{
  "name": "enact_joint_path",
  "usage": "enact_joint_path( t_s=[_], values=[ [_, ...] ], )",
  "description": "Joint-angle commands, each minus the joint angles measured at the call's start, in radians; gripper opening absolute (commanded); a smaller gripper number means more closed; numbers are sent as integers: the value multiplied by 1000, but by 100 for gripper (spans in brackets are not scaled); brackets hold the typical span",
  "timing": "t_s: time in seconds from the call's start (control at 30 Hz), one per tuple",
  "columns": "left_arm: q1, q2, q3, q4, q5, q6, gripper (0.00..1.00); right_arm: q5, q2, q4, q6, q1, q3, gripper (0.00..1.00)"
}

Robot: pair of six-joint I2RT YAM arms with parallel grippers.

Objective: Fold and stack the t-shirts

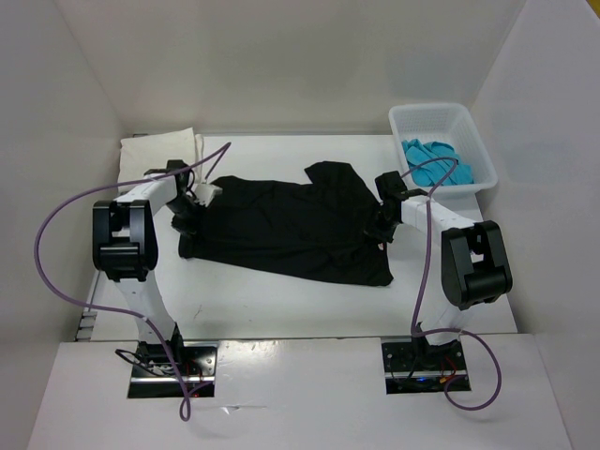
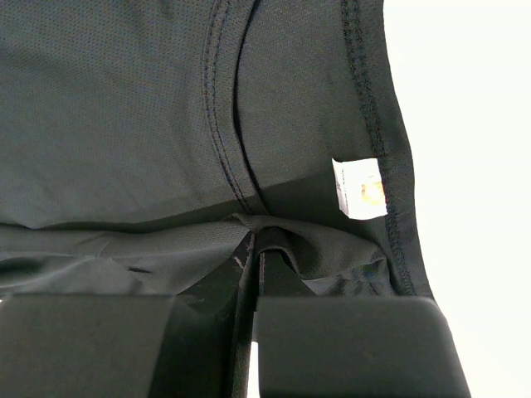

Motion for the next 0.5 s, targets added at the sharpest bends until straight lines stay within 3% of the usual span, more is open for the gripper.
enact_joint_path(
  t_s=[0.0, 0.07, 0.13, 0.23, 0.47],
  values=[
    [-2, -76, 41, 33, -24, -12, 0, -3, -22, 34, -15, -8, 23, 0],
    [-2, -108, 50, 33, -24, -12, 0, -3, -22, 34, -15, -8, 23, 0],
    [-2, -118, 61, 33, -24, -12, 6, -3, -22, 34, -15, -8, 13, 0],
    [-2, -73, 61, 15, -24, -3, 38, -3, -22, 34, -15, -8, 13, 0],
    [-2, -7, 38, -21, 33, 6, 47, -3, -22, 34, -15, -8, 13, 0]
  ],
)
